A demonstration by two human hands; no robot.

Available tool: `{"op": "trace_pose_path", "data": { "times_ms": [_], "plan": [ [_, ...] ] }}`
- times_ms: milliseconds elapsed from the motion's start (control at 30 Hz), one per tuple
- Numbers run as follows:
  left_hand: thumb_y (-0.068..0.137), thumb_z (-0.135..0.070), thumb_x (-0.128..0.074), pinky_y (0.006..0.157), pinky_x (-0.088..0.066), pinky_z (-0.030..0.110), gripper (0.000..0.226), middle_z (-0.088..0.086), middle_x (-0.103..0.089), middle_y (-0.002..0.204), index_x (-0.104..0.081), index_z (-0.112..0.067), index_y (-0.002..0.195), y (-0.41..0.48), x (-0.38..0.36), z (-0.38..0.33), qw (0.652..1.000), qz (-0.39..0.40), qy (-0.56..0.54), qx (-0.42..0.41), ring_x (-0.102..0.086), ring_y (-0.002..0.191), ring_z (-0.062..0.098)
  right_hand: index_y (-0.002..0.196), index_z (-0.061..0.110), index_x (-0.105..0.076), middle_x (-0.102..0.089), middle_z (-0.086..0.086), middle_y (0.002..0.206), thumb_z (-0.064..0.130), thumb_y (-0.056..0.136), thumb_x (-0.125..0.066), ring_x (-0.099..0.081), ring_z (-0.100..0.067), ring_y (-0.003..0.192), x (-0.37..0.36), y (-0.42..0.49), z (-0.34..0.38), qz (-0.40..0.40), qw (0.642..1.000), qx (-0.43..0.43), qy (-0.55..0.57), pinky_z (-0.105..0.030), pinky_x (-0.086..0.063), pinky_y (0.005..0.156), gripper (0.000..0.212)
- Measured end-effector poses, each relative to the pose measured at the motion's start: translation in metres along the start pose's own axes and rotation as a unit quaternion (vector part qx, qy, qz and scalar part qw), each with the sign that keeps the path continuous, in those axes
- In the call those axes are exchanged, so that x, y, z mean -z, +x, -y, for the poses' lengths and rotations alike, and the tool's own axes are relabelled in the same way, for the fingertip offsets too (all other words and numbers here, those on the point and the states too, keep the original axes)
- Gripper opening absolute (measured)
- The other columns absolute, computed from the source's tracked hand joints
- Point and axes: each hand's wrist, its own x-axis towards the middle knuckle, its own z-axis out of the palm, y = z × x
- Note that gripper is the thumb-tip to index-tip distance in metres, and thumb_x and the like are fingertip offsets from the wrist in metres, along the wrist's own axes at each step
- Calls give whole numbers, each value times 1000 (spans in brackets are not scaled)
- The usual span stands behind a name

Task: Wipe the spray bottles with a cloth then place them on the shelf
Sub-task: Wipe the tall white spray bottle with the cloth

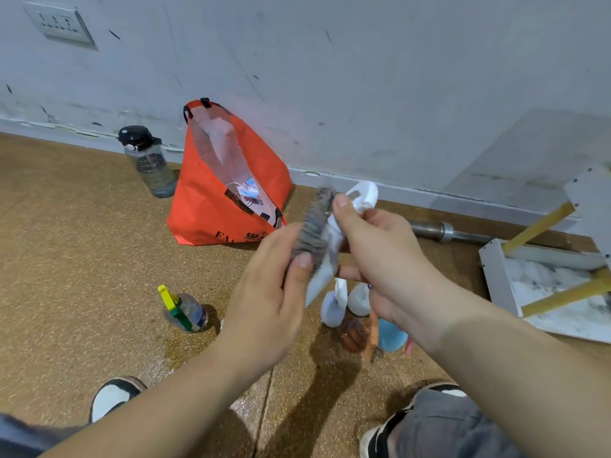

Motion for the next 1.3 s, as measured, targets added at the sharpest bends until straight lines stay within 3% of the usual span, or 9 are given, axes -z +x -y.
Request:
{"op": "trace_pose_path", "data": {
  "times_ms": [200,400,567,733,833,933,1033,1133,1300],
  "plan": [
    [110,-47,-38,84,-61,44,26,-21,-72,107,-64,-45,113,-11,-5,7,923,-29,-215,318,-68,104,9,104,13,-72,-78,-11,104,45,101,-64,-76,-25,98,15,7,11,-37,999,-1,13,-55,-63,84,33],
    [100,-48,-56,92,-57,55,45,2,-73,129,-57,-30,140,3,3,9,821,-37,-318,472,-74,111,31,106,22,-76,-77,-4,110,51,97,-64,-71,-17,100,19,5,17,93,990,34,-102,-34,-56,93,33],
    [104,-47,-52,75,-63,44,38,5,-81,101,-73,-19,119,12,9,8,814,41,-286,504,-79,90,29,106,16,-78,-79,-4,106,37,100,-64,-72,-14,103,23,2,25,169,978,74,-97,-43,-52,108,27],
    [105,-55,-48,79,-61,45,42,3,-81,105,-75,-25,118,15,11,3,814,4,-324,482,-78,93,29,107,-9,-67,-61,-39,110,53,92,-71,-58,-25,83,17,5,14,134,983,112,-48,-44,-55,85,64],
    [111,-41,-43,83,-55,33,30,-16,-79,101,-71,-36,118,17,6,-19,897,-36,-279,341,-75,93,4,99,-17,-58,-56,-29,80,66,77,-76,-45,-22,76,9,5,2,121,985,116,-41,-41,-38,75,87],
    [112,-31,-41,96,-54,40,33,-11,-73,120,-60,-43,136,9,-6,-37,973,-46,-171,149,-68,114,14,95,-14,-62,-61,-38,83,64,74,-78,-50,-23,74,1,0,-11,107,988,105,-22,-43,-43,72,82],
    [111,-38,-40,101,-50,41,37,-10,-66,131,-51,-44,146,3,-14,-21,987,-53,-125,81,-61,123,18,94,-14,-62,-63,-37,85,64,74,-79,-57,-24,77,1,2,-12,96,990,100,-20,-53,-54,81,83],
    [110,-43,-39,111,-44,33,35,-20,-61,139,-53,-43,142,-9,-16,-3,976,-57,-164,134,-54,134,5,97,-18,-54,-56,-8,80,71,68,-81,-58,-21,79,6,11,-8,63,992,107,-21,-44,-49,84,97],
    [109,-51,-37,105,-50,38,27,-22,-57,128,-55,-50,129,-19,-22,-6,887,-11,-259,381,-57,117,4,100,-11,-64,-55,-6,83,68,74,-78,-55,-18,76,14,18,-5,24,993,109,-37,-36,-42,80,85]
  ]
}}
